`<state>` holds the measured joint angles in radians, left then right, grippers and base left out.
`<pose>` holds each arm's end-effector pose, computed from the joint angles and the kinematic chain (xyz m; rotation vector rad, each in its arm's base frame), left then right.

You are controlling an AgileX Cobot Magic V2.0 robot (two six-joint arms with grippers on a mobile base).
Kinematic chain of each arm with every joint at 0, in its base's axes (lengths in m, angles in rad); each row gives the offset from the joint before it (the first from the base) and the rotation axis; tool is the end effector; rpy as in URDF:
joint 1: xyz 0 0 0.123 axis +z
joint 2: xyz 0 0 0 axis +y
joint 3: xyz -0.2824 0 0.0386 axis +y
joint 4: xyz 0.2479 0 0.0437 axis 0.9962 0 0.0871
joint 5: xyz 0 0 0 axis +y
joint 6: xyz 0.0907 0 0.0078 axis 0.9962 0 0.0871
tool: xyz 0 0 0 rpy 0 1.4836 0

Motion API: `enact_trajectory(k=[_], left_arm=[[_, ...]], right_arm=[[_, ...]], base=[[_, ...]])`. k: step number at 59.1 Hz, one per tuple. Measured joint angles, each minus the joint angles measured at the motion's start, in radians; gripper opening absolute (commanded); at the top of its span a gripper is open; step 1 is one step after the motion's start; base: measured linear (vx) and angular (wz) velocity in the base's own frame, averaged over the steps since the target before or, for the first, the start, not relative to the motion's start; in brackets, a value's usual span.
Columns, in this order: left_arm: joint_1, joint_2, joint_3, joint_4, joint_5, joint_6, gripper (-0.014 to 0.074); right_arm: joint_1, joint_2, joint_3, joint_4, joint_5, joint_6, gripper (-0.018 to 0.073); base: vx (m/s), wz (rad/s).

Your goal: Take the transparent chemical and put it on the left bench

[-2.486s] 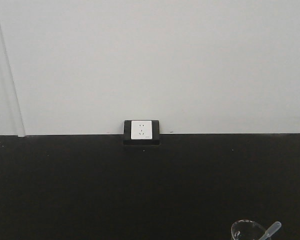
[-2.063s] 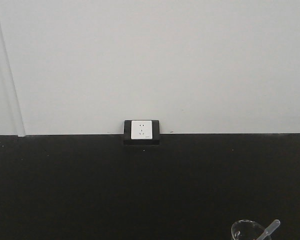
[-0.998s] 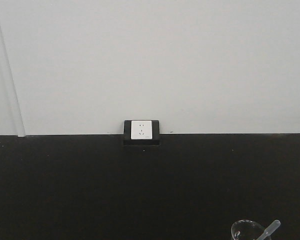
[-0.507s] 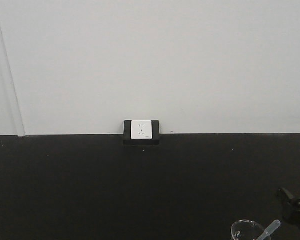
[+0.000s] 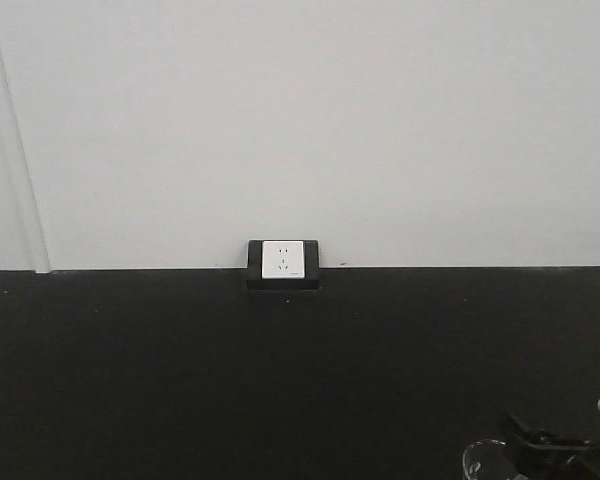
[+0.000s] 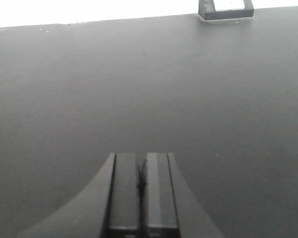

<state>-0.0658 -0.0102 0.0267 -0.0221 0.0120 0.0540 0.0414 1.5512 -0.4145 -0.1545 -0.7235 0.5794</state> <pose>0.0566 -0.0038 0.2035 0.0741 1.5103 -0.0274 0.2619 0.0201 0.1699 0.3342 1.8959 0.4376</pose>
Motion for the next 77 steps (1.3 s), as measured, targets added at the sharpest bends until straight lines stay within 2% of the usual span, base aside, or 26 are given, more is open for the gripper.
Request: enact_trajectory(k=[12,15,26,40,49,57,63,69,77], left_arm=[[0.0,0.0,0.0,0.0,0.0,0.0,-0.0003],[0.0,0.0,0.0,0.0,0.0,0.0,-0.0003],[0.0,0.0,0.0,0.0,0.0,0.0,-0.0003],[0.0,0.0,0.0,0.0,0.0,0.0,-0.0003],[0.0,0.0,0.0,0.0,0.0,0.0,-0.0003],[0.0,0.0,0.0,0.0,0.0,0.0,-0.0003],[0.0,0.0,0.0,0.0,0.0,0.0,-0.0003],[0.0,0.0,0.0,0.0,0.0,0.0,-0.0003],[0.0,0.0,0.0,0.0,0.0,0.0,-0.0003]], right_arm=[[0.0,0.003,0.0,-0.001,-0.011,0.003,0.0046],[0.0,0.003,0.0,-0.002,-0.013,0.004,-0.0014],[0.0,0.004,0.0,-0.006,-0.037,-0.018,-0.0002],[0.0,-0.08,0.0,-0.009,-0.055,-0.146,0.0],[0.0,-0.224,0.0,-0.046,0.015,-0.234,0.0],[0.0,-0.384,0.0,-0.154,0.142,-0.278,0.0],[0.0,-0.514,0.0,-0.272,0.257,-0.278,0.0],[0.0,-0.63,0.001,-0.354,0.376,-0.231,0.0],[0.0,-0.786,0.004,-0.452,0.51,-0.115,0.0]], base=[[0.0,0.0],[0.0,0.0],[0.0,0.0],[0.0,0.0],[0.0,0.0],[0.0,0.0],[0.0,0.0],[0.0,0.0],[0.0,0.0]])
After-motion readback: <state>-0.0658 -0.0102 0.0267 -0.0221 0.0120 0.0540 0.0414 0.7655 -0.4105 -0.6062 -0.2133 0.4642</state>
